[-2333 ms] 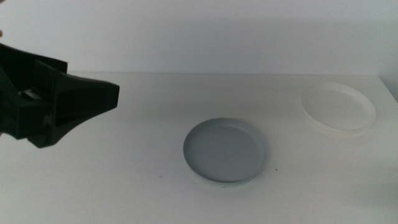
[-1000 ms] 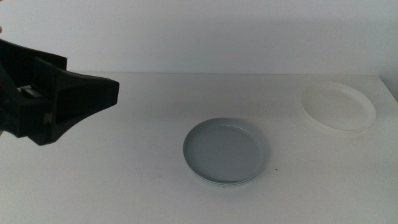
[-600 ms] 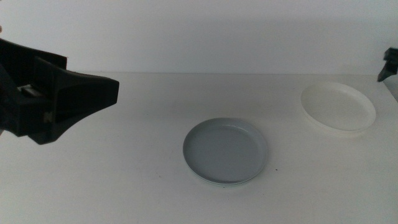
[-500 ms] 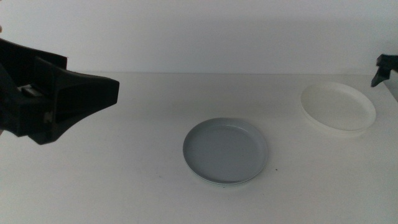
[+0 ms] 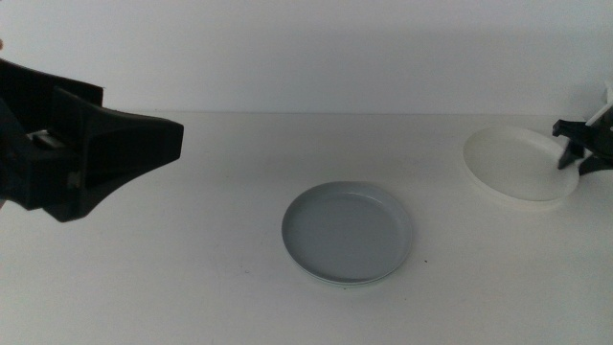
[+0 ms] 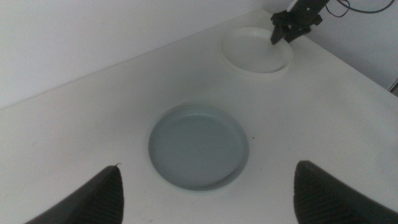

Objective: Stack the three bowls on top of each other.

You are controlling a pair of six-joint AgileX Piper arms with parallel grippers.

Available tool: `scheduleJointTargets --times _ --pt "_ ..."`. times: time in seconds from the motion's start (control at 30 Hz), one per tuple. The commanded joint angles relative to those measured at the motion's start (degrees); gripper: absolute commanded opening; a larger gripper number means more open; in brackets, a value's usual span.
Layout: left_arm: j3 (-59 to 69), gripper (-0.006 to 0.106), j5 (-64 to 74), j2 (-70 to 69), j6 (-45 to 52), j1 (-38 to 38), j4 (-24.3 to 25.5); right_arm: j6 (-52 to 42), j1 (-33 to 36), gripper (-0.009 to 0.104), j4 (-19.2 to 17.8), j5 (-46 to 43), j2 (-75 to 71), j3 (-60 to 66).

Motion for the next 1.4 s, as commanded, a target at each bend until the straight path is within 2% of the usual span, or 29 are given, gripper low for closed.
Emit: scheduleJointTargets --times 0.0,0.03,0.17,0.3,0.47,0.57,0.7,0.93,1.23,1.37 --pt "0.17 0.094 -0.79 -0.15 0.14 0.06 -0.3 -1.37 -0.27 0.003 0.94 0.87 0.93 0.03" --pt "0.17 0.094 -0.79 -0.15 0.14 0.06 -0.3 -1.27 -0.27 -0.001 0.57 1.4 0.59 0.03" --pt "0.17 0.094 -0.79 -0.15 0.14 0.06 -0.3 -0.11 -0.27 -0.001 -0.86 2.66 -4.55 0.43" --pt "0.17 0.094 -0.79 -0.15 0.14 0.06 -0.3 -5.9 2.76 -0.001 7.32 -1.15 -14.56 9.71" --pt "0.17 0.094 -0.88 -0.15 0.03 0.06 -0.3 -5.04 12.12 -0.003 8.14 -10.21 -27.47 27.3" --pt "0.17 0.094 -0.88 -0.15 0.03 0.06 -0.3 -3.83 18.54 -0.003 8.13 -11.03 -32.01 31.98" --pt "0.17 0.094 -0.88 -0.15 0.03 0.06 -0.3 -2.31 25.33 -0.003 8.24 -7.03 -31.56 32.35" --pt "0.17 0.094 -0.88 -0.15 0.03 0.06 -0.3 -0.66 32.62 -0.003 7.45 -11.46 -29.16 35.85" --pt "0.17 0.094 -0.88 -0.15 0.15 0.06 -0.3 -0.54 34.91 -0.002 7.23 -15.99 -26.29 38.12" --pt "0.17 0.094 -0.88 -0.15 0.15 0.06 -0.3 -0.54 34.91 0.008 7.23 -16.61 -26.29 38.35"
